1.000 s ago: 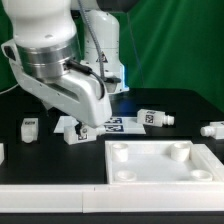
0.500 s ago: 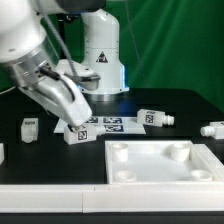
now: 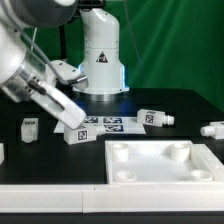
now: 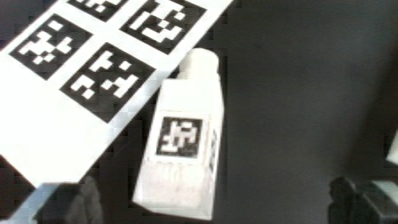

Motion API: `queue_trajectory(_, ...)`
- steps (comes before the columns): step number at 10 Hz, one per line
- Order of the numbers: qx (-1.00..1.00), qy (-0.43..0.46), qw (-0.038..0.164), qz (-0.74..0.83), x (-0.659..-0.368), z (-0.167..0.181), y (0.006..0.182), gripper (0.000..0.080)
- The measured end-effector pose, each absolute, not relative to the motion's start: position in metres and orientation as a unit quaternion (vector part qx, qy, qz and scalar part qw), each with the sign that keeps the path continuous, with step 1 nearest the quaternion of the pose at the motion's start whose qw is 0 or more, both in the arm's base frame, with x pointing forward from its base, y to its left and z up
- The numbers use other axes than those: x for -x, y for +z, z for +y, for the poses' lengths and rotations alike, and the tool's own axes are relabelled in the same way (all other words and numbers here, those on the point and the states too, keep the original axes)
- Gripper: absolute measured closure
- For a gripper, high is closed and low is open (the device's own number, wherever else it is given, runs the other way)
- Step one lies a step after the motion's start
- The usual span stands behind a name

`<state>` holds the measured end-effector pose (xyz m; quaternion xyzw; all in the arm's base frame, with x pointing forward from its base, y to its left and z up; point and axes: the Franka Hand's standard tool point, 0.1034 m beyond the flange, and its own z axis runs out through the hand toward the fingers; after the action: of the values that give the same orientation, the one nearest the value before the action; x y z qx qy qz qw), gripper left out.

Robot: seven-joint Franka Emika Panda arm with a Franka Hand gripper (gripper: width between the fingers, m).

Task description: Assemble one leg

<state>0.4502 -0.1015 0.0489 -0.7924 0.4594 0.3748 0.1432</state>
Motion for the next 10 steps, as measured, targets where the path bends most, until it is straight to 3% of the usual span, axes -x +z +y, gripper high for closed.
queue_trajectory(5,0.756,0.392,0.164,0.498,-0.413,-0.085,0.024,0.0151)
queue_trajectory(10,0.758,0.378,0.151,0.509,-0.412,-0.077,0.01,0.0151)
